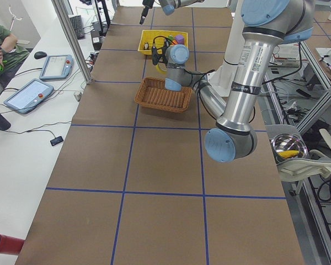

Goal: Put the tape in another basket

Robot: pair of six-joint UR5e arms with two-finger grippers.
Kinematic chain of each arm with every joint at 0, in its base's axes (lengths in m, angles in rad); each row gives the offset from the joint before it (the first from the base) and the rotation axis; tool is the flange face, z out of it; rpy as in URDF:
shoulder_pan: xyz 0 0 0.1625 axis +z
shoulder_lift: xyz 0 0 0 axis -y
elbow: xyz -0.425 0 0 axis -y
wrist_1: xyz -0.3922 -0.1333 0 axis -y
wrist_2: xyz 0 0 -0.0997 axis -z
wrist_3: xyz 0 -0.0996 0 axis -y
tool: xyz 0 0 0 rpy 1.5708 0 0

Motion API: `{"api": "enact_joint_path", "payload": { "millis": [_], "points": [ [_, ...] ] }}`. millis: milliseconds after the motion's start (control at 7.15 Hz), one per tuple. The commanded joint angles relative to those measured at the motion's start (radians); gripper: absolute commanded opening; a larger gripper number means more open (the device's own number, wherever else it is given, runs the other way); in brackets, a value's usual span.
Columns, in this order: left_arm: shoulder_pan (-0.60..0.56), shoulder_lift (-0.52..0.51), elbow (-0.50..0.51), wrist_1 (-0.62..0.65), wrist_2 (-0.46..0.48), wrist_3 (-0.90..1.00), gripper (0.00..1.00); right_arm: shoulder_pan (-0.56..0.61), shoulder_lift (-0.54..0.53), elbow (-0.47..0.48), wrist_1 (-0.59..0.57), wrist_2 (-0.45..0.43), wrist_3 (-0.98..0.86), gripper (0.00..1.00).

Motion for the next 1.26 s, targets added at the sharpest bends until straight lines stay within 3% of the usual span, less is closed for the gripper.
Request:
{"api": "enact_joint_path", "payload": {
  "millis": [0,140,280,699,1119],
  "points": [
    [0.048,-0.003,-0.044,0.232,0.024,0.142,0.00,0.115,-0.003,0.004,-0.266,0.030,-0.340,1.00],
    [0.074,-0.010,-0.043,0.318,0.067,0.179,0.00,0.157,-0.011,0.012,-0.400,0.041,-0.537,1.00],
    [0.097,-0.026,-0.043,0.405,0.099,0.240,0.00,0.166,-0.051,0.027,-0.487,0.044,-0.620,1.00],
    [0.221,-0.142,-0.030,0.741,0.255,0.395,0.00,0.214,-0.131,0.018,-0.635,0.081,-0.848,1.00],
    [0.260,-0.245,0.175,0.771,0.328,0.448,0.00,0.261,-0.134,0.038,-0.917,0.101,-0.999,1.00]
  ]
}}
